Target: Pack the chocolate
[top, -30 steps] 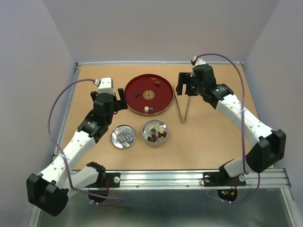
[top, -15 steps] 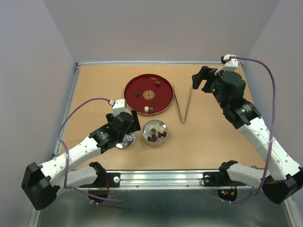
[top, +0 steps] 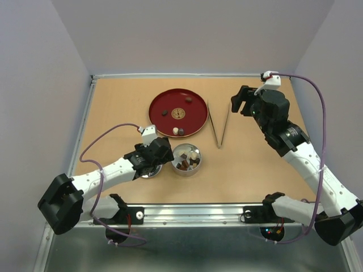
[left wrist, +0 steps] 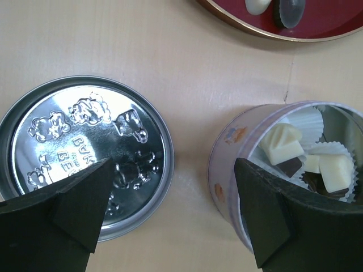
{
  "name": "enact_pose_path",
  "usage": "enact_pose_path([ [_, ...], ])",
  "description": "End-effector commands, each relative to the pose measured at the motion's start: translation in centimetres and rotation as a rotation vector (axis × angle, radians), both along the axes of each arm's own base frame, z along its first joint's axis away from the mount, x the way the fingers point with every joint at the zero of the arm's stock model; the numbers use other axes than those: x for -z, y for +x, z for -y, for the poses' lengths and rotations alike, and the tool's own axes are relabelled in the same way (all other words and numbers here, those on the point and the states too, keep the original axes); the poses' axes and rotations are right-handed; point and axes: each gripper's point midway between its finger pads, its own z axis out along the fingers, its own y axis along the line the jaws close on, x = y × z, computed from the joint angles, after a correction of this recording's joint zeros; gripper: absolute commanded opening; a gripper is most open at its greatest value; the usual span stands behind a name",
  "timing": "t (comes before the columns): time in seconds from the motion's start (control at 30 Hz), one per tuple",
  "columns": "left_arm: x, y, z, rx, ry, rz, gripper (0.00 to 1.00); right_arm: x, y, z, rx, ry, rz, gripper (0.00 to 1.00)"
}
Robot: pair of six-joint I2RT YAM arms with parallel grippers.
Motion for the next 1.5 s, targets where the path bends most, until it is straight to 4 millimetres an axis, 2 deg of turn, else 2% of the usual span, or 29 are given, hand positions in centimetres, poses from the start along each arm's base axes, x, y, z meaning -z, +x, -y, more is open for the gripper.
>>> enact_pose_path([
  [0.0,0.4,0.6,0.5,-0.033,-0.03,0.013,0.99,-1.1,0.1,0.7,0.025,-0.003,0.056,0.75],
  [0.27,1.8,2.2,-0.6,-0.069,-0.03,-0.016,0.98,-1.1,-0.3,1.1,0.026,-0.022,0.062,0.75],
  [0.5,2.6,3.1,-2.0,-0.083,-0.02,-0.039,0.89,-1.3,-0.5,1.6,0.042,-0.031,0.072,0.75],
  [0.77,3.9,3.8,-2.3,-0.068,0.036,-0.098,0.75,-1.3,-0.7,1.7,0.041,-0.036,0.074,0.75],
  [0.97,4.2,4.3,-1.9,-0.067,0.054,-0.12,0.61,-1.2,-0.8,2.2,0.059,-0.053,0.079,0.75],
  [1.0,4.4,4.3,-2.1,-0.07,0.066,-0.128,0.54,-1.2,-0.8,2.3,0.061,-0.059,0.079,0.75],
  [1.07,4.5,4.5,-2.0,-0.073,0.071,-0.133,0.47,-1.1,-0.8,2.5,0.07,-0.07,0.079,0.75],
  [1.1,4.5,4.5,-2.1,-0.07,0.079,-0.138,0.39,-1.0,-0.8,2.6,0.074,-0.073,0.077,0.75],
  [1.4,4.7,4.3,-1.9,-0.049,0.099,-0.176,0.03,0.1,-0.2,3.1,0.1,-0.123,0.057,0.75],
  [1.47,4.3,4.3,-2.0,-0.048,0.104,-0.175,0.0,0.1,-0.2,3.0,0.1,-0.125,0.056,0.75],
])
